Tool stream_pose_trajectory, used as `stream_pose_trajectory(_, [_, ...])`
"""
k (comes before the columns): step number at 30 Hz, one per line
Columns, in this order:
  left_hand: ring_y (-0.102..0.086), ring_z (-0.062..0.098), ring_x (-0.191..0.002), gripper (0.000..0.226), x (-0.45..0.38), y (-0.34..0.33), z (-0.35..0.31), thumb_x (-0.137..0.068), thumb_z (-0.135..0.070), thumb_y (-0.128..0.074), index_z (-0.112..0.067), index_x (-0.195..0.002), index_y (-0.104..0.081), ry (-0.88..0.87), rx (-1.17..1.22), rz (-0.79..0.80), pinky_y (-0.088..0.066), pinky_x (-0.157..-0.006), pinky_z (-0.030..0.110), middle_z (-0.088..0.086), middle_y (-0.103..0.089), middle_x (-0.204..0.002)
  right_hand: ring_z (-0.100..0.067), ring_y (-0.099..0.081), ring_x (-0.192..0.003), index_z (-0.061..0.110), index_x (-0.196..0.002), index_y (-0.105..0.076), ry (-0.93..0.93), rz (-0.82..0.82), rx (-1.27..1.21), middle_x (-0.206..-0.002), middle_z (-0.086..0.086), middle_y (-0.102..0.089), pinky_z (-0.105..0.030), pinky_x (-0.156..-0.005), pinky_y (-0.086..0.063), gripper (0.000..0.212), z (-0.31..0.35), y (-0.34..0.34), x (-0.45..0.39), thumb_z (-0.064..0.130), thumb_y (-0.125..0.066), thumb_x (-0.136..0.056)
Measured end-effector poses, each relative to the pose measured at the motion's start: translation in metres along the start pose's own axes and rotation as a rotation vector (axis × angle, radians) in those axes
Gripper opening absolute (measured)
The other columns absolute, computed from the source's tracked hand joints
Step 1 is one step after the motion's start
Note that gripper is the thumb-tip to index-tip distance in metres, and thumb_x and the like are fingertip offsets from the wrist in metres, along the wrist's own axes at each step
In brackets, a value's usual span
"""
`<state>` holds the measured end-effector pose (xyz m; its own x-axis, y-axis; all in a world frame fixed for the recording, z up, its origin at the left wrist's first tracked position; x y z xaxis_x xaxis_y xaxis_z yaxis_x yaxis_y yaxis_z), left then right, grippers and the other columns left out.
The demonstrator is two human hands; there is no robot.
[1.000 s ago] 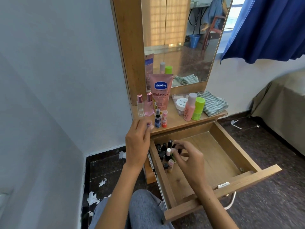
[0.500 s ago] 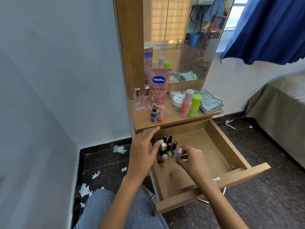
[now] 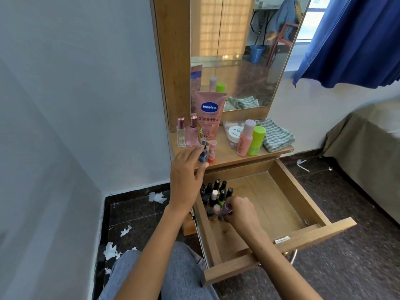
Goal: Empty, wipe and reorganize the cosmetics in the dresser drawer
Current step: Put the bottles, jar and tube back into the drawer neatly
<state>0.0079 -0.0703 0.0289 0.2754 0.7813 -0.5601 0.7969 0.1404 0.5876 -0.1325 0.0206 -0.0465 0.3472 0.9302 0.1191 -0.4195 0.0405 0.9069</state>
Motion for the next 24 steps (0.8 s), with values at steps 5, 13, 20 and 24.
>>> stream_pose_trajectory(5, [-0.047,0.020,-0.119,0.045,-0.008,-0.005,-0.002,-0.085,-0.012,-0.068,-0.013,-0.129,-0.056,-0.072,-0.098,-0.017,-0.038,-0.099,0.034,0.004,-0.058,-0.124,-0.027,-0.058,-0.073,0.017,-0.071,-0.052,0.021,0.006,-0.037,-0.072,-0.002,-0.057,-0.029,-0.058,-0.036,0.013,0.003,0.001,0.000,0.011,-0.059,-0.080])
stream_pose_trajectory(13, [-0.049,0.024,-0.113,0.051,-0.019,-0.009,-0.001,-0.082,-0.014,-0.071,-0.017,-0.130,-0.055,-0.074,-0.190,-0.013,-0.045,-0.092,0.033,0.009,-0.053,-0.121,-0.022,-0.060,-0.080,0.020,-0.083,-0.061,0.008,-0.024,0.046,-0.080,0.002,-0.060,-0.027,-0.062,-0.038,0.010,0.001,0.007,0.005,0.010,-0.062,-0.082])
stream_pose_trajectory(20, [-0.050,0.019,-0.109,0.026,-0.027,0.002,0.000,-0.083,-0.008,-0.066,-0.013,-0.108,-0.062,-0.082,-0.129,-0.064,-0.047,-0.089,0.028,0.005,-0.057,-0.116,-0.016,-0.068,-0.084,0.030,-0.092,-0.070,-0.012,-0.186,-0.016,-0.093,0.008,-0.071,-0.034,-0.072,-0.056,0.020,-0.003,0.026,0.010,0.015,-0.068,-0.079])
stream_pose_trajectory(24, [-0.060,0.014,-0.083,0.012,-0.019,0.009,0.003,-0.089,-0.010,-0.065,-0.012,-0.099,-0.058,-0.055,-0.021,-0.079,-0.043,-0.069,0.013,0.002,-0.063,-0.091,-0.011,-0.067,-0.079,0.027,-0.089,-0.071,0.051,-0.336,-0.183,-0.086,0.010,-0.072,-0.031,-0.068,-0.055,0.009,0.008,0.044,0.014,0.023,-0.070,-0.081])
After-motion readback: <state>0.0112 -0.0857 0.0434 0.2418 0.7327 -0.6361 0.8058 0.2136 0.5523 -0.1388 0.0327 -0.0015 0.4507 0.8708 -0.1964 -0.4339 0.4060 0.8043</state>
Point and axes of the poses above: each hand's wrist, its own x-axis away from the middle knuckle, its own y-axis out of the back of the hand, z = x × y, the point moved 2 cm from there along -x, towards the middle knuckle
